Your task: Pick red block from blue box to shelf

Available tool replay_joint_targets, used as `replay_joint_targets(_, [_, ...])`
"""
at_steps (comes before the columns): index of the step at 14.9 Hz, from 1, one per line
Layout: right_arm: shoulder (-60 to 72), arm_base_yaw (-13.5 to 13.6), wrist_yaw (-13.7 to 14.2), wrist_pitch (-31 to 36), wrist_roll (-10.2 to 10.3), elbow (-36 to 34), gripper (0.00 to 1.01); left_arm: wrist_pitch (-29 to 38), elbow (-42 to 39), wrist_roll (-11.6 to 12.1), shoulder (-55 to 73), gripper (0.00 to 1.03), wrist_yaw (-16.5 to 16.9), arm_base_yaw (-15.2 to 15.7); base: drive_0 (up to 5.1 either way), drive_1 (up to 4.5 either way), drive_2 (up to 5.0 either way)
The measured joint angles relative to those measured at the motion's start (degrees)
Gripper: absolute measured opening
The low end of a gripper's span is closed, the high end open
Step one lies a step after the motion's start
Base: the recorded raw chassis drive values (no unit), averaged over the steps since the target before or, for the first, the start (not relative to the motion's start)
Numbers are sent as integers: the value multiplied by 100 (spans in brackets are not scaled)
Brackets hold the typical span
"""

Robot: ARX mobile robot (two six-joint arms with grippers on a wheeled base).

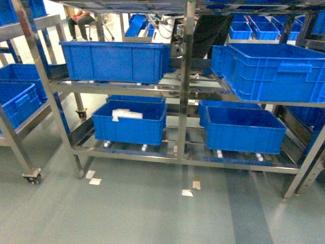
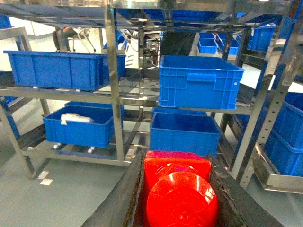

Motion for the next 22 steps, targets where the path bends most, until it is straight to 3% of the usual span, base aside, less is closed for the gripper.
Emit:
replay_joint_targets(7, [0, 0, 7, 2, 0, 0, 28, 2, 0, 0, 0, 98, 4, -4, -99, -99, -99])
replay_joint_targets(10, [0, 0, 0, 0, 0, 0, 28, -2, 0, 0, 0, 98, -9, -4, 311, 156, -501])
replay_joint_targets(22, [0, 0, 0, 4, 0, 0, 28, -4, 0, 0, 0, 98, -13, -4, 15, 440, -410])
